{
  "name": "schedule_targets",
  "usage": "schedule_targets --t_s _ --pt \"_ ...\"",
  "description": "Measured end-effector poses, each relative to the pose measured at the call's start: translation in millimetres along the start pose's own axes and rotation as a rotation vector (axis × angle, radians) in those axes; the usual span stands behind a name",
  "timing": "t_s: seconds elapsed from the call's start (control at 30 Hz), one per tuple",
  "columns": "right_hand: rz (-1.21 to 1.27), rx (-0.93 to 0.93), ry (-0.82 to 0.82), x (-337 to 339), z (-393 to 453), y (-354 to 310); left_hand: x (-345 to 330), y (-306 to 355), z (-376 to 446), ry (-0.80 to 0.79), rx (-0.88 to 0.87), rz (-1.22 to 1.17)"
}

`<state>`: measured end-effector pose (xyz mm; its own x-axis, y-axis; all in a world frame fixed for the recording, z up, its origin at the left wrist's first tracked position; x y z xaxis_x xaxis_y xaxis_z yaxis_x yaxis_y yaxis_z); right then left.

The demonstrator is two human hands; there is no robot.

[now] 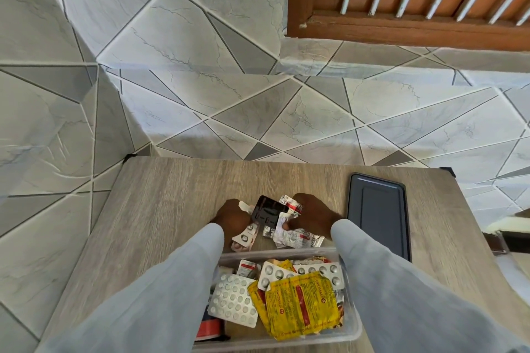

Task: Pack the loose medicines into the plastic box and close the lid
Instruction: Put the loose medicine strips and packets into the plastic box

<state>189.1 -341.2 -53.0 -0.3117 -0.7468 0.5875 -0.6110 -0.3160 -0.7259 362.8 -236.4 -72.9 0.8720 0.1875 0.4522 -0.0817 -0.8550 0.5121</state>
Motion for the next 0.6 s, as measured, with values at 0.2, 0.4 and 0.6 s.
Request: schedule_targets --t_s 0.2,0.4,0.6 --pt "-0.028 0.063 0.055 13.3 5.3 -21.0 14.0 19.2 -12.0 0.017 -0.122 -0.096" --pt "-0.023 0.12 0.157 46.0 0.2 -49.3 46.0 34.5 -33.2 0.078 -0.165 -0.312" --pt "-0.106 0.156 0.112 60.1 -25.8 -83.0 75.9 35.5 -72.1 0.073 -0.257 -0.36"
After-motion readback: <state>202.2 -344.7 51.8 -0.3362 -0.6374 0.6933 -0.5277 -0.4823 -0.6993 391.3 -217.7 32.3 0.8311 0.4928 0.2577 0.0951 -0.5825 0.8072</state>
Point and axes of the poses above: each hand's wrist, its own z-axis towards the middle knuckle, its own x-axis out of the back of the hand, y = z × x, the point moved 6 cm from there along z, towards the middle knuckle, and after that the axes turned 13 degrees about x, right-handed, at the moved point
